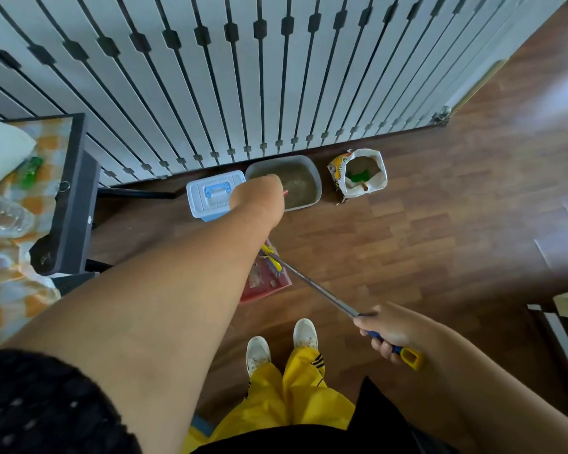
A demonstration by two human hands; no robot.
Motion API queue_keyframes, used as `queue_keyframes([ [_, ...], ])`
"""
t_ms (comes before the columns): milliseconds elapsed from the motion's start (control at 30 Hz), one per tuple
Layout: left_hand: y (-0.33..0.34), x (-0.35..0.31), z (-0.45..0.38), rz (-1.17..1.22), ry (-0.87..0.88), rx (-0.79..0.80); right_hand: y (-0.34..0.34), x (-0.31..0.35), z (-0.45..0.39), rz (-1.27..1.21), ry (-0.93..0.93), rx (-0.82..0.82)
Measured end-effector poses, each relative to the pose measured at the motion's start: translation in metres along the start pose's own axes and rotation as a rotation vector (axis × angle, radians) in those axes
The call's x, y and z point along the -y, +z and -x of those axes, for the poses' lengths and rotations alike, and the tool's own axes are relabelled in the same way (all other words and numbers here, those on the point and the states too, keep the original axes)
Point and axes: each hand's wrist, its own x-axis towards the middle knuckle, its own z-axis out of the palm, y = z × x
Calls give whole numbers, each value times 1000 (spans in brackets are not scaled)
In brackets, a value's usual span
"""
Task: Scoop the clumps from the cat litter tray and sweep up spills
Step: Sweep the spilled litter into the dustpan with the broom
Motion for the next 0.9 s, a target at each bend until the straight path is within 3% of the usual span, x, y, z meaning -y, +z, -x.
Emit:
queue_keyframes([
  [367,-17,39,11,50,-35,-17,-23,21,15,185,-51,-229],
  [533,-15,62,25,-1,-59,-80,-20,33,13,2,65,-254],
  [733,-8,77,37,18,-107,6,-3,54,8,-161,179,-225],
  [900,7,88,41,-5,-52,-35,11,66,3,-241,236,-227],
])
